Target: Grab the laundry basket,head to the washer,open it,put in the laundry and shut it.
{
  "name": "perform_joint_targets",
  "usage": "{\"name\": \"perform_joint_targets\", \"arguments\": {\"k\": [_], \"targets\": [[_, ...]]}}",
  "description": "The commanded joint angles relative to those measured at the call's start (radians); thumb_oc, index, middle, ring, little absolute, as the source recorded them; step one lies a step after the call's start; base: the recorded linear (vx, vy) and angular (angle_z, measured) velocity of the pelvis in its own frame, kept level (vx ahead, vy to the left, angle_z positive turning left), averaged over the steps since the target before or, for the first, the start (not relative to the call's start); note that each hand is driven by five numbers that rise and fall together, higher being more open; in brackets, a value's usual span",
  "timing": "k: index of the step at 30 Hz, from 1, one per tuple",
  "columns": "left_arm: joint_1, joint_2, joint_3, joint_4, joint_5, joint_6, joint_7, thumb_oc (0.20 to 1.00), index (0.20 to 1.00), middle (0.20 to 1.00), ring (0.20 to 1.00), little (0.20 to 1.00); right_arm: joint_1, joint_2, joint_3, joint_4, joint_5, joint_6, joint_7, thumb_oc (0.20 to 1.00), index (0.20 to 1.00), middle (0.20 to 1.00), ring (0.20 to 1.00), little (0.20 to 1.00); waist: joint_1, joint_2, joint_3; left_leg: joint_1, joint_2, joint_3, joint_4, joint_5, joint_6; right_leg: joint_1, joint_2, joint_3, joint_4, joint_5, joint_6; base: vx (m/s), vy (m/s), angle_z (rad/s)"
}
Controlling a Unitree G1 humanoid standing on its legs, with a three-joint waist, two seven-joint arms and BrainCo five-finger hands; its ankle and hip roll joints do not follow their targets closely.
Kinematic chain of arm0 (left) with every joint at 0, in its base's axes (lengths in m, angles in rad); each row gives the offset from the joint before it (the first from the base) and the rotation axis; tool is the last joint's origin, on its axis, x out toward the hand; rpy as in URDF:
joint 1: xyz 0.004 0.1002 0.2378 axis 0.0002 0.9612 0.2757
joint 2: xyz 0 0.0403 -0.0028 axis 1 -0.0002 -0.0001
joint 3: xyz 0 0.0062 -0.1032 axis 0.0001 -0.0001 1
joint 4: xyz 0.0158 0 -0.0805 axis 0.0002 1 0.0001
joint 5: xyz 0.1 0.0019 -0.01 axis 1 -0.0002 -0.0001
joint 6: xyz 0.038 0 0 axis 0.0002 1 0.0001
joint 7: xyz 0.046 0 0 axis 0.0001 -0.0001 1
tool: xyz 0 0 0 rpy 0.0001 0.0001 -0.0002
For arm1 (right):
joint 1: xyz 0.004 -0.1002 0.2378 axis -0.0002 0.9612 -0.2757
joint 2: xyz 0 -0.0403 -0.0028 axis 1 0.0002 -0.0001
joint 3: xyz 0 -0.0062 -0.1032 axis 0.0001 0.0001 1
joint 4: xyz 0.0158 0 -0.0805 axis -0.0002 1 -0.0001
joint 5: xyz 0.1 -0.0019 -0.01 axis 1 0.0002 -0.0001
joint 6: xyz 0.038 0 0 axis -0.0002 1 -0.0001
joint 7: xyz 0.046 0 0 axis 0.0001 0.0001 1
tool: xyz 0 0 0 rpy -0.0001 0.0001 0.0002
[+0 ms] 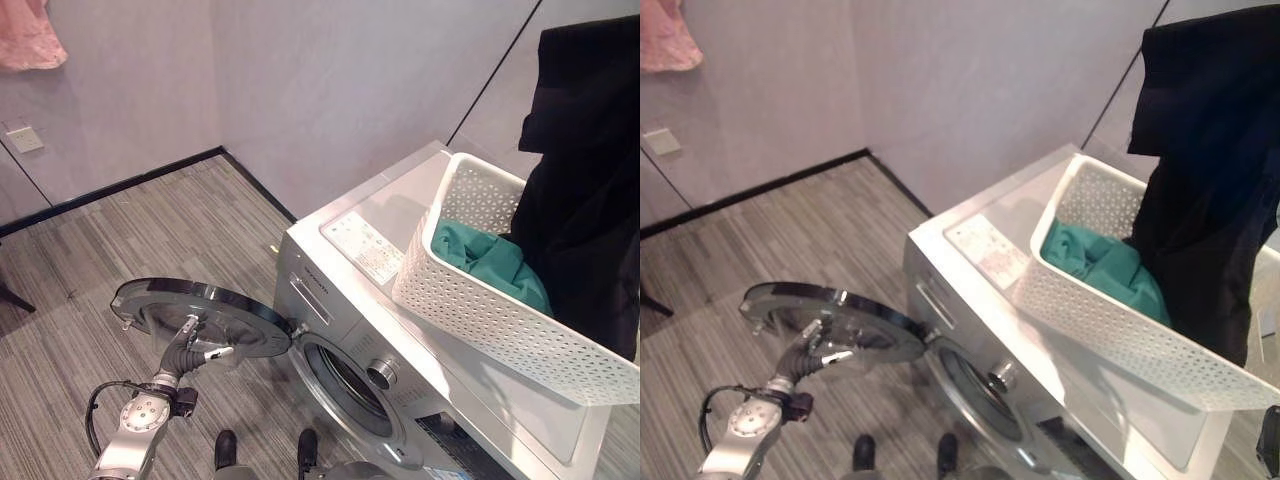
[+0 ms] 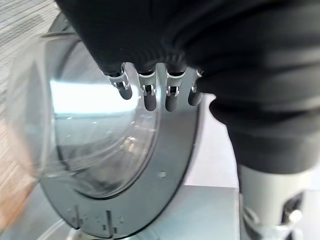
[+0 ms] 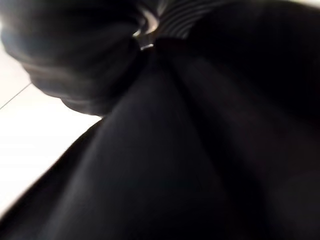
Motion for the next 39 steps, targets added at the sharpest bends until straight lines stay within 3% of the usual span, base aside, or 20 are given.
{"name": "perform_joint_targets", "arguments": {"k": [1,11,19,22,25,31,36,39], "targets": [[-0.055,0.052,-0.004,-0.073,0.072,-0.072,0.044,1.0,1.0,1.0,1.0,1.0,-0.121,-0.069,0.023,0.059,-0.088,0.042,-0.065,0.2,0.2,0.2,0.2,0.2,0.028,0.006,-0.037,0.119,0.072,-0.034,0.116,-0.282,0.03,-0.069,-0.127,0.002,0.012,-0.033,0.123,-0.04,0.056,0.04],[-0.116,0.062,-0.026,-0.16,0.096,-0.092,0.075,1.0,1.0,1.0,1.0,1.0,-0.401,-0.163,0.279,0.259,-0.061,0.061,-0.077,0.2,0.2,0.2,0.2,0.2,0.029,0.004,-0.05,0.149,0.042,-0.03,0.114,-0.287,0.04,-0.054,-0.153,0.006,0.017,-0.022,0.133,-0.04,0.05,-0.01],[-0.208,0.072,-0.064,-0.255,0.175,-0.072,0.071,1.0,1.0,1.0,1.0,1.0,-0.444,-0.148,0.33,0.305,-0.034,0.066,-0.07,0.2,0.2,0.2,0.2,0.2,0.016,0.011,-0.055,0.156,0.035,-0.035,0.098,-0.279,0.043,-0.048,-0.163,0.004,0.017,-0.022,0.135,0.0,0.0,0.0],[-0.426,0.054,-0.158,-0.268,0.231,-0.023,0.06,1.0,1.0,1.0,1.0,1.0,-0.473,-0.106,0.352,0.319,-0.014,0.082,-0.058,0.2,0.2,0.2,0.2,0.2,-0.009,0.016,-0.061,0.158,0.033,-0.036,0.091,-0.274,0.041,-0.05,-0.162,0.01,0.019,-0.026,0.133,0.0,-0.006,0.01],[-0.63,-0.022,-0.26,-0.198,0.187,0.016,0.063,1.0,1.0,1.0,1.0,1.0,-0.531,-0.051,0.391,0.337,0.007,0.102,-0.047,0.2,0.2,0.2,0.2,0.2,-0.033,0.022,-0.069,0.164,0.032,-0.032,0.086,-0.273,0.041,-0.051,-0.159,0.015,0.02,-0.027,0.133,0.0,-0.004,0.01],[-1.053,-0.26,-0.459,0.145,0.111,0.077,0.129,1.0,1.0,1.0,1.0,1.0,-0.697,0.045,0.508,0.42,0.077,0.125,-0.06,0.2,0.2,0.2,0.2,0.2,-0.077,0.04,-0.074,0.174,0.031,-0.022,0.078,-0.27,0.039,-0.058,-0.152,0.028,0.02,-0.025,0.134,0.0,0.001,-0.02],[-1.263,-0.417,-0.56,0.417,-0.007,0.1,0.138,1.0,1.0,1.0,1.0,1.0,-0.84,0.109,0.622,0.498,0.124,0.129,-0.073,0.2,0.2,0.2,0.2,0.2,-0.101,0.064,-0.074,0.184,0.028,-0.007,0.075,-0.268,0.039,-0.066,-0.148,0.048,0.019,-0.021,0.138,0.01,0.007,-0.18],[-1.333,-0.464,-0.591,0.522,-0.053,0.105,0.155,1.0,1.0,1.0,1.0,1.0,-0.899,0.136,0.67,0.542,0.153,0.127,-0.079,0.2,0.2,0.2,0.2,0.2,-0.109,0.072,-0.079,0.189,0.026,0.002,0.076,-0.27,0.04,-0.067,-0.148,0.058,0.018,-0.019,0.139,0.01,0.011,-0.21]]}}
